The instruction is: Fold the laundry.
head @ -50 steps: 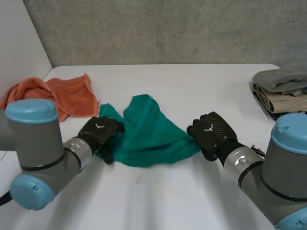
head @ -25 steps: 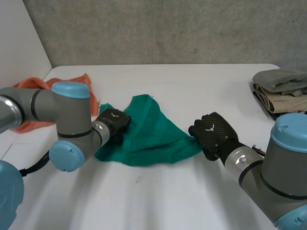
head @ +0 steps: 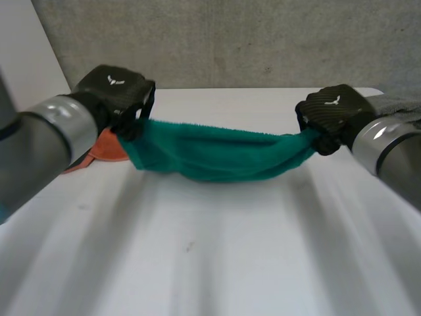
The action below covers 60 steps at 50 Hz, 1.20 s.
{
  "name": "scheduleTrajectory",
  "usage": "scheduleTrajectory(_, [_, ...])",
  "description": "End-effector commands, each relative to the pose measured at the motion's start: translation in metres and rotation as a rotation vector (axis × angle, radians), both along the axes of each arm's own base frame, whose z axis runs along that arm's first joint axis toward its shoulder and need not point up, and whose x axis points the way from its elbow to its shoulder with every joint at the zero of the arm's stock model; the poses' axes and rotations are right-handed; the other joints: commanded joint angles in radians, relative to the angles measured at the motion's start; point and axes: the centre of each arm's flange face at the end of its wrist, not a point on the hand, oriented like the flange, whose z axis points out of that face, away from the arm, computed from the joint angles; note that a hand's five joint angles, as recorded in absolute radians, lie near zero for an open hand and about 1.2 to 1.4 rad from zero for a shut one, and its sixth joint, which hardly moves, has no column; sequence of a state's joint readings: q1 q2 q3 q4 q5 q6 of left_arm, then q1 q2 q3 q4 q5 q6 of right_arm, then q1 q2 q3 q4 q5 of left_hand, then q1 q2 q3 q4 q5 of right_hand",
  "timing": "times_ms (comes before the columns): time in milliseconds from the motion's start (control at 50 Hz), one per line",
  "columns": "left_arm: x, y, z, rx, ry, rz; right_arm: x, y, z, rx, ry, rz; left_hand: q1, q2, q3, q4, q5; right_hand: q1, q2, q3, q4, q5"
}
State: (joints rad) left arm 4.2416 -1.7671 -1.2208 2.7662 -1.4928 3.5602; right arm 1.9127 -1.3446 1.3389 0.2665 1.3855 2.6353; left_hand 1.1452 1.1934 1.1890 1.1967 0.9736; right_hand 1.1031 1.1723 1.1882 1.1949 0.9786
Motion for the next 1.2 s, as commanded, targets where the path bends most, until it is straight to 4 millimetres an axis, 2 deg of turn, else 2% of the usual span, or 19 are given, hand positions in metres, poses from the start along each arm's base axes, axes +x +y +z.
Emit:
scheduleTrajectory(20, [0.013,0.033,-0.006,0.084,-0.097,-0.071,-0.003,0.021,0.008,0.126,0.116,0.106,0.251,0.203,0.207,0.2,0.248,0.293,0.224,0.208,0.201,0.243])
scheduleTrajectory(120, [0.008,0.019,-0.032,0.082,-0.16,-0.067,0.004,0.026,-0.012,0.155,0.199,0.181,0.251,0.203,0.207,0.2,0.248,0.293,0.224,0.208,0.201,0.243])
scheduleTrajectory(200, [-0.003,-0.014,-0.056,0.045,-0.186,-0.032,0.011,0.019,-0.048,0.226,0.278,0.213,0.251,0.203,0.207,0.2,0.248,0.293,0.224,0.208,0.201,0.243])
scheduleTrajectory(260, [-0.011,-0.038,-0.056,-0.031,-0.164,-0.002,0.02,0.006,-0.056,0.196,0.274,0.203,0.251,0.203,0.207,0.2,0.248,0.293,0.224,0.208,0.201,0.243])
scheduleTrajectory(300, [-0.021,-0.064,-0.039,-0.171,-0.11,0.037,0.03,-0.017,-0.052,0.096,0.237,0.165,0.251,0.203,0.207,0.2,0.248,0.293,0.224,0.208,0.201,0.243])
scheduleTrajectory(360, [-0.027,-0.096,0.005,-0.4,0.007,0.093,0.041,-0.059,-0.016,-0.143,0.125,0.031,0.251,0.203,0.207,0.2,0.248,0.293,0.224,0.208,0.201,0.243])
scheduleTrajectory(380, [-0.027,-0.105,0.04,-0.551,0.091,0.117,0.042,-0.068,-0.004,-0.214,0.09,0.0,0.251,0.203,0.207,0.2,0.248,0.293,0.224,0.208,0.201,0.243])
scheduleTrajectory(400, [-0.026,-0.109,0.056,-0.626,0.134,0.127,0.044,-0.083,0.028,-0.368,-0.004,-0.06,0.251,0.203,0.207,0.2,0.248,0.293,0.224,0.208,0.201,0.243])
scheduleTrajectory(440, [-0.023,-0.111,0.088,-0.755,0.23,0.148,0.045,-0.094,0.057,-0.521,-0.109,-0.1,0.251,0.203,0.207,0.2,0.248,0.293,0.224,0.208,0.201,0.243])
scheduleTrajectory(460, [-0.02,-0.106,0.116,-0.862,0.329,0.145,0.045,-0.095,0.079,-0.636,-0.187,-0.105,0.251,0.203,0.207,0.2,0.248,0.293,0.224,0.208,0.201,0.243])
scheduleTrajectory(500, [-0.016,-0.099,0.14,-0.946,0.417,0.135,0.045,-0.092,0.102,-0.761,-0.261,-0.087,0.251,0.203,0.207,0.2,0.248,0.293,0.224,0.208,0.201,0.243])
scheduleTrajectory(540, [-0.012,-0.09,0.157,-1.003,0.496,0.107,0.043,-0.081,0.13,-0.928,-0.327,-0.053,0.251,0.203,0.207,0.2,0.248,0.293,0.224,0.208,0.201,0.243])
scheduleTrajectory(580, [-0.012,-0.088,0.154,-0.981,0.502,0.086,0.041,-0.074,0.134,-0.966,-0.334,-0.027,0.251,0.203,0.207,0.2,0.248,0.293,0.224,0.208,0.201,0.243])
scheduleTrajectory(700, [-0.006,-0.089,0.103,-0.793,0.407,0.067,0.041,-0.064,0.093,-0.821,-0.258,0.037,0.251,0.203,0.207,0.2,0.248,0.293,0.224,0.208,0.201,0.243])
scheduleTrajectory(860, [0.004,-0.083,0.009,-0.536,0.285,0.096,0.038,-0.035,-0.008,-0.408,-0.085,0.078,0.251,0.203,0.207,0.2,0.248,0.293,0.224,0.208,0.201,0.243])
scheduleTrajectory(960, [0.006,-0.063,-0.063,-0.34,0.194,0.081,0.04,0.006,-0.09,-0.143,0.028,0.136,0.251,0.203,0.207,0.2,0.248,0.293,0.224,0.208,0.201,0.243])
scheduleTrajectory(1040, [0.01,-0.058,-0.097,-0.261,0.155,0.082,0.04,0.027,-0.129,-0.026,0.081,0.159,0.251,0.203,0.207,0.2,0.248,0.24,0.171,0.155,0.148,0.19])
scheduleTrajectory(1100, [0.013,-0.055,-0.111,-0.223,0.139,0.09,0.041,0.033,-0.136,-0.003,0.098,0.16,0.251,0.203,0.207,0.2,0.248,0.108,0.039,0.023,0.016,0.058])
scheduleTrajectory(1200, [0.022,-0.046,-0.124,-0.163,0.112,0.102,0.035,0.031,-0.116,-0.027,0.098,0.114,0.251,0.203,0.207,0.2,0.248,-0.523,-0.592,-0.608,-0.615,-0.573])
